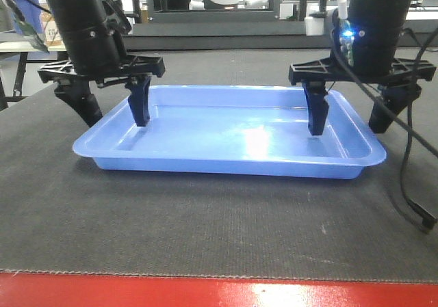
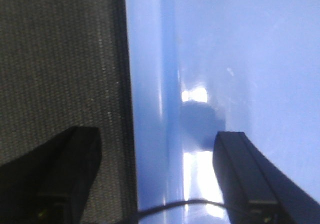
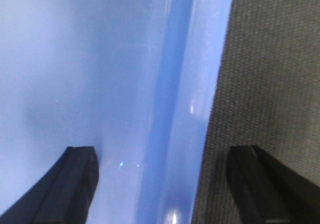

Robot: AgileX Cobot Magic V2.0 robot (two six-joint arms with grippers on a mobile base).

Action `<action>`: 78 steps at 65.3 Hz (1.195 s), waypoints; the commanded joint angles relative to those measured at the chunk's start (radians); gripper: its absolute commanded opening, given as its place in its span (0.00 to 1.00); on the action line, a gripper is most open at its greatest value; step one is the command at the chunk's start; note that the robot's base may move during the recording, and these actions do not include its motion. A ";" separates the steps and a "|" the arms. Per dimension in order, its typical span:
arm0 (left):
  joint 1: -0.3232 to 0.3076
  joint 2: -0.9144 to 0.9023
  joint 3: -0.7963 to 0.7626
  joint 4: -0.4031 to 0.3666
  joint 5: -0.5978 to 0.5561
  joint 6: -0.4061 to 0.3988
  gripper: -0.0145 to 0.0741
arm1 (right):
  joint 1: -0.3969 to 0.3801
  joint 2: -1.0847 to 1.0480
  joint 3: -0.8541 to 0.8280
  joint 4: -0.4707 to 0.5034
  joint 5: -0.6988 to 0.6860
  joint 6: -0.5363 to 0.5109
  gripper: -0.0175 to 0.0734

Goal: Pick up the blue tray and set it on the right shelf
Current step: 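Lower both grippers onto opposite rims of the light blue tray, then close both grippers on the tray rims and lift the tray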

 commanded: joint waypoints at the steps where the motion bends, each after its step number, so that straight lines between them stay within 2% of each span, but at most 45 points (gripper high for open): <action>1: -0.008 -0.050 -0.038 -0.017 -0.006 -0.011 0.59 | -0.001 -0.042 -0.033 -0.016 -0.015 0.001 0.79; 7: -0.008 -0.050 -0.038 -0.017 0.005 -0.011 0.55 | -0.001 -0.041 -0.033 -0.016 -0.012 0.001 0.60; 13: -0.008 -0.050 -0.040 -0.017 0.012 -0.011 0.39 | -0.001 -0.041 -0.033 -0.016 -0.011 0.001 0.29; 15: -0.008 -0.050 -0.040 -0.017 0.015 -0.011 0.31 | -0.001 -0.041 -0.033 -0.016 -0.011 0.003 0.22; 21: -0.008 -0.050 -0.040 -0.017 0.026 -0.011 0.09 | -0.001 -0.041 -0.034 -0.016 -0.008 0.004 0.27; 25: -0.008 -0.050 -0.040 -0.017 0.039 -0.011 0.14 | -0.001 -0.041 -0.045 -0.016 0.011 0.004 0.25; 38: -0.008 -0.102 -0.040 -0.007 0.116 -0.011 0.11 | -0.001 -0.116 -0.074 -0.016 0.050 0.004 0.25; 56: -0.010 -0.327 -0.032 0.047 0.252 -0.044 0.12 | 0.022 -0.351 -0.071 -0.035 0.134 -0.006 0.25; 65: -0.031 -0.465 0.034 0.105 0.260 -0.075 0.12 | 0.076 -0.464 -0.027 -0.087 0.157 -0.006 0.25; 78: -0.093 -0.637 0.191 0.114 0.300 -0.110 0.12 | 0.120 -0.611 0.089 -0.089 0.158 -0.004 0.25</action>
